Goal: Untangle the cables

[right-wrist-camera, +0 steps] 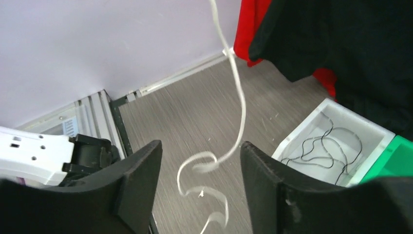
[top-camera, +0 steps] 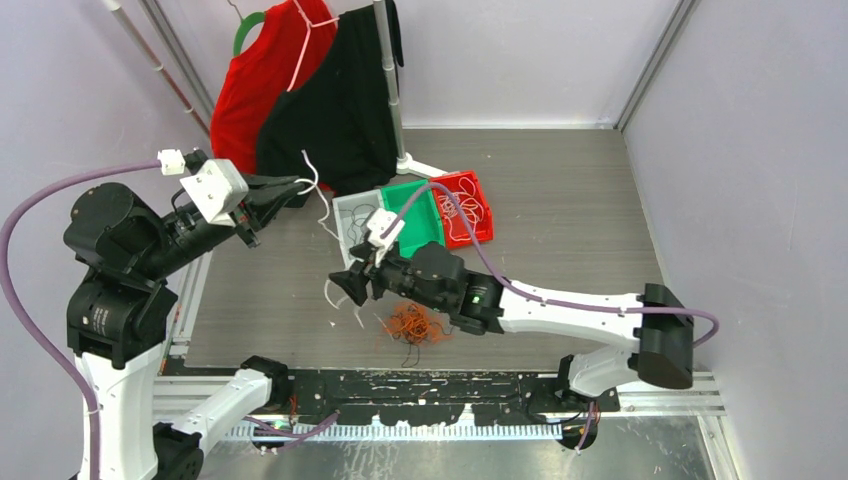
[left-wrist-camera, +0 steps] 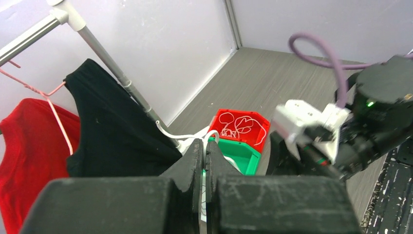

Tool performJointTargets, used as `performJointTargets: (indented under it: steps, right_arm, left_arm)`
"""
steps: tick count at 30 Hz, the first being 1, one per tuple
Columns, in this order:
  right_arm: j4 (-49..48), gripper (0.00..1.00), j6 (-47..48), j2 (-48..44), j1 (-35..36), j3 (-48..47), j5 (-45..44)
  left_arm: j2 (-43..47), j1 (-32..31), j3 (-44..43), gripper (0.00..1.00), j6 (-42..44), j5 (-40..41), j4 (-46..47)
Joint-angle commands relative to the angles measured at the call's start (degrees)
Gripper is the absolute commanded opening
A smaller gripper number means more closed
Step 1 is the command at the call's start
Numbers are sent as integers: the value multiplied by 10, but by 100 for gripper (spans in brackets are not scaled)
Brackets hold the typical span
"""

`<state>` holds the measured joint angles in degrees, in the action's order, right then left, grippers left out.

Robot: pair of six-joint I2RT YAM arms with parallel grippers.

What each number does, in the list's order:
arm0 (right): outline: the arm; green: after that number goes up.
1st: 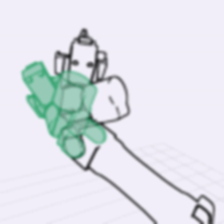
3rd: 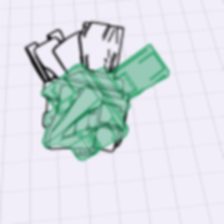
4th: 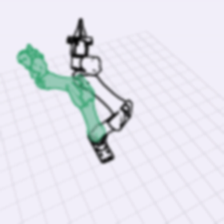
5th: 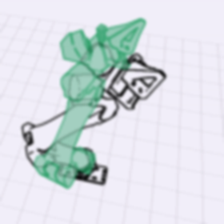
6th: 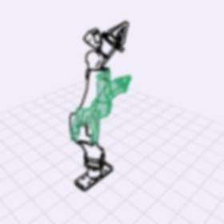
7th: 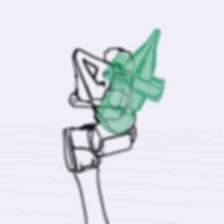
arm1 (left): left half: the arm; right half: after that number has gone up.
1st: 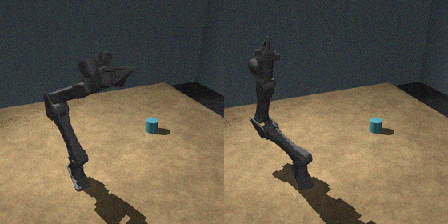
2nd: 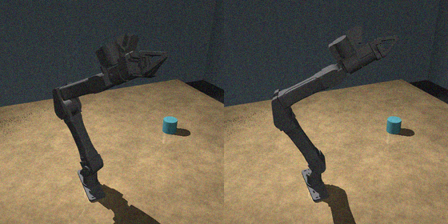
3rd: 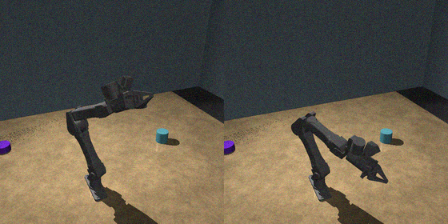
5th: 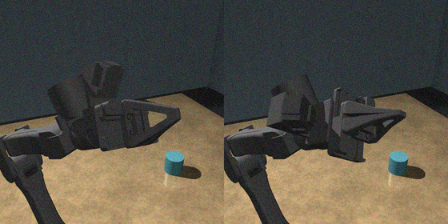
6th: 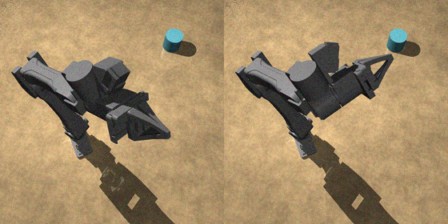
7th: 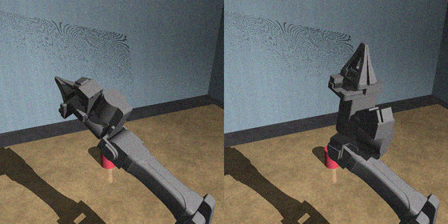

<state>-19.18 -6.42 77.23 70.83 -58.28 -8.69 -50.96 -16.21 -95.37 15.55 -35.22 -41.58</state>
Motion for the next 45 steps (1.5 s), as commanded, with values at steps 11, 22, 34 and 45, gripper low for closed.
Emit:
performJointTargets:
  steps: [11, 22, 34, 45]
  right_arm:
    - [-4, 1, -31, 43, -66, -74, 14]
    - [56, 1, -141, -1, -195, -116, 9]
    - [96, 1, -149, -44, -298, -109, 49]
    - [102, 47, -113, -55, -298, -7, 26]
  left_arm:
    - [18, 1, -5, 0, -22, -14, 12]
    - [43, 1, 82, 31, 12, -16, -61]
    - [26, 1, 159, 21, 106, 46, -160]
    - [-47, 1, 310, 82, 263, -31, -297]
